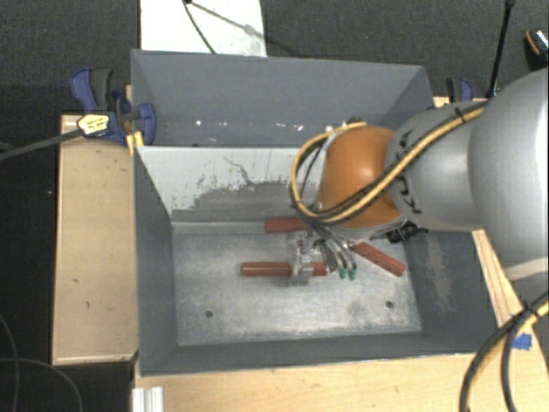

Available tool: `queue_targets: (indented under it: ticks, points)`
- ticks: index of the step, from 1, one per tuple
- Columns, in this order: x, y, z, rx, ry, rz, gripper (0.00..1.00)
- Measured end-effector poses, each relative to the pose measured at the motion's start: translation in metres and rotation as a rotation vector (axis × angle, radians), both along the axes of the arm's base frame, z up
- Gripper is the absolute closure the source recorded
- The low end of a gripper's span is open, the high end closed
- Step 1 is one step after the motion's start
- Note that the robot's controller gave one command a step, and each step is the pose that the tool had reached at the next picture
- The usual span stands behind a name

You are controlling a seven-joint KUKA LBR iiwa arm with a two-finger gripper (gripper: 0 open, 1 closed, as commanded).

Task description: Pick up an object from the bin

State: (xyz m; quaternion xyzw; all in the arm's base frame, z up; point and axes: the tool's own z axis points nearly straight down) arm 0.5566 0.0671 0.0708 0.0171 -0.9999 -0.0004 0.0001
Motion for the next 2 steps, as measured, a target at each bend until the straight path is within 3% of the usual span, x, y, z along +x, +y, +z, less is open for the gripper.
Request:
queue_targets:
  ticks: [1, 2]
  points:
    - [0.010, -0.011, 0.118, 0.001, -0.011, -0.052, 1.00]
    - [0.007, -0.016, 0.167, 0.001, -0.009, -0.065, 1.00]
